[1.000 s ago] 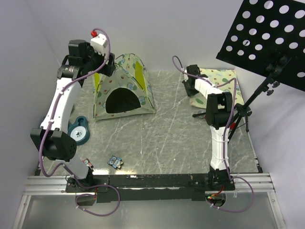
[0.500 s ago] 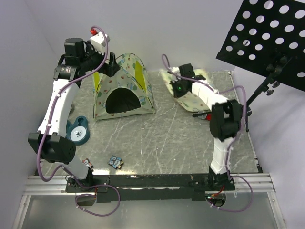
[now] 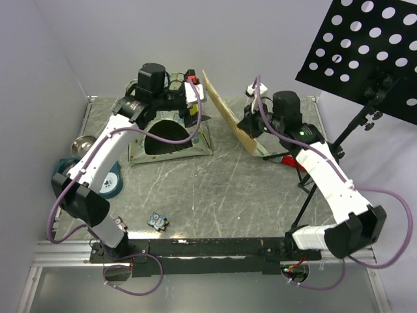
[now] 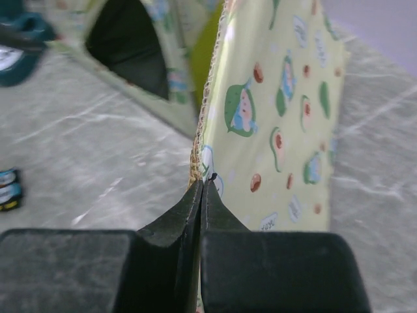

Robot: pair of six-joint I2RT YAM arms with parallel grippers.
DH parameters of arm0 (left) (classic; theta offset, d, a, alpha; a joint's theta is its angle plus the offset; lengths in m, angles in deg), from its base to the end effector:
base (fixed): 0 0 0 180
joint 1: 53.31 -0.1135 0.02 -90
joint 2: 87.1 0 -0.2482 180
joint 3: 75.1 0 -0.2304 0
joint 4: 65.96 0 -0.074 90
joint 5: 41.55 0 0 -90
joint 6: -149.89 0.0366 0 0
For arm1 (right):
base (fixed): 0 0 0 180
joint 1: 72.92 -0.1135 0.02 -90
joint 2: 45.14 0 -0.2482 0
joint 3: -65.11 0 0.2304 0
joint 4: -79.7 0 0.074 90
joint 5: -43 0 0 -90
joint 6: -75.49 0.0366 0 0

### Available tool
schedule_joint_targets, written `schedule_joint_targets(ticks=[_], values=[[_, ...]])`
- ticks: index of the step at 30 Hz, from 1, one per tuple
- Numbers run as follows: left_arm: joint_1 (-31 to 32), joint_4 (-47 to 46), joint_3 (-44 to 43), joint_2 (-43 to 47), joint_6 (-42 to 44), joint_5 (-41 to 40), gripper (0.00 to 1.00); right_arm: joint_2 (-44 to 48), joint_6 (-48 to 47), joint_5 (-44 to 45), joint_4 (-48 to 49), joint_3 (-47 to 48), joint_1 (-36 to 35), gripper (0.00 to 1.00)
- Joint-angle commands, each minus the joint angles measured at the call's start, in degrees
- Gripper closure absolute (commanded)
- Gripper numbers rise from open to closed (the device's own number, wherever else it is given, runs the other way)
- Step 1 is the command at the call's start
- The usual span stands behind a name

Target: Set up the pet tent

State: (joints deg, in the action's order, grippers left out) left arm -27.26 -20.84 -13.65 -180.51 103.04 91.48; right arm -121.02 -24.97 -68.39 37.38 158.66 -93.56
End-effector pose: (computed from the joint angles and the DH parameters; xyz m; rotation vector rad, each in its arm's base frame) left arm 0.2927 -0.1709 0.4247 1.4207 1.1905 -0.5104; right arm 0.2547 0.1102 0.3791 -0.7648 1.8504 0.4870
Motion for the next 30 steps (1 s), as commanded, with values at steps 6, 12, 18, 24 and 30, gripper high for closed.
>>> schedule_joint_targets(ticks=[6, 12, 18, 24, 30], values=[[-5.7, -17.6, 11.6, 12.3, -55.8, -3.4, 0.02, 10.6, 8.6, -13.4, 7.3, -10.2, -7.6, 1.0], [-25.8, -21.3, 29.5, 23.8, -79.2, 6.9, 0.03, 5.5, 7.3, -14.3, 12.0, -14.6, -22.4, 1.0], [-38.0, 0.1, 36.0, 30.5, -73.5, 1.8, 0.01, -4.3, 15.2, -20.1, 13.1, -8.1, -22.4, 0.2], [-38.4, -1.4, 50.0, 37.2, -72.8, 2.5, 0.03, 6.2, 15.0, -16.2, 7.5, -18.1, -8.2, 0.07], [-22.2, -22.2, 63.3, 36.3, -79.3, -1.0, 0.08, 3.6, 5.2, 0.6, -6.0, -21.8, 2.3, 0.09]])
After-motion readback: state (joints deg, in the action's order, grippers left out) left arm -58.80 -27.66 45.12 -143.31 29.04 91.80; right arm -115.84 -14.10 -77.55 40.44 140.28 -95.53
